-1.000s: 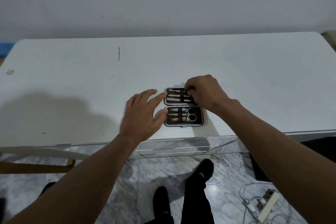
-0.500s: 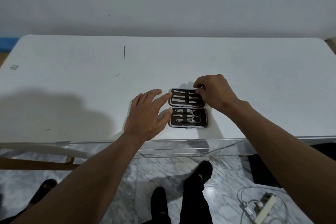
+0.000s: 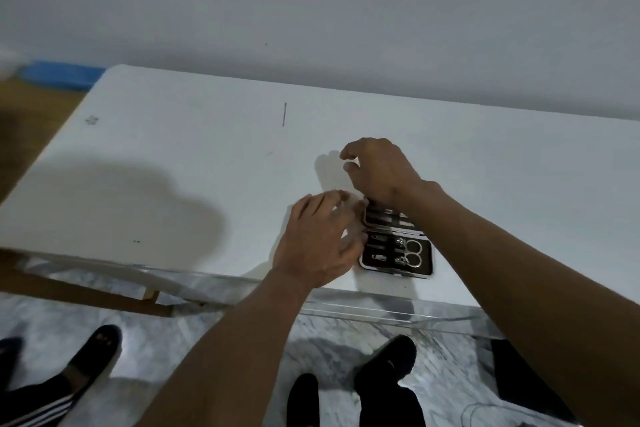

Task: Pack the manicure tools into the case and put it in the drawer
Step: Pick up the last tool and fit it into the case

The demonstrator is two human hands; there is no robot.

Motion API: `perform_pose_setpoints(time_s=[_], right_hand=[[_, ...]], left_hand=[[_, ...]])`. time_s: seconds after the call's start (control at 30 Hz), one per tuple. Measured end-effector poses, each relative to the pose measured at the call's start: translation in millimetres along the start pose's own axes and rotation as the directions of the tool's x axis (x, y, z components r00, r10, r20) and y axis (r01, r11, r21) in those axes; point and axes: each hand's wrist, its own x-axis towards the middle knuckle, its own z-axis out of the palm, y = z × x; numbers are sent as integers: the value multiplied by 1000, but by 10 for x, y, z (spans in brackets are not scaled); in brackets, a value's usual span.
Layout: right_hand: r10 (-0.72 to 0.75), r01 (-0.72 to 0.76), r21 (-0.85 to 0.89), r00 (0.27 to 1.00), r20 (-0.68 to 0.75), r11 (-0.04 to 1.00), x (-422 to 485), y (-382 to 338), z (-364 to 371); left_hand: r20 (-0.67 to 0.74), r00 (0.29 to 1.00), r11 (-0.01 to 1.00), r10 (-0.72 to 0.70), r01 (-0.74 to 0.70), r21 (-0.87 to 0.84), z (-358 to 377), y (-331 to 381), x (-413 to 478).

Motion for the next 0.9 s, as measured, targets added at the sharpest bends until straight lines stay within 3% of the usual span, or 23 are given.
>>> perform_pose_setpoints(time_s=[0.27,0.57,0.9], right_hand=[[-140,159,-123,978,154,980,835,-480,274],[-229,250,-269,968,106,930,1329,-592,383],[-118,125,-177,992,49,976,1398,-670,255]], left_hand=[[25,1000,1000,4,-4,-18,57,-52,10],[1,1000,993,-24,24,-119,65,-54,5],[-45,999,994,-15,10,-109,75,-55,16]])
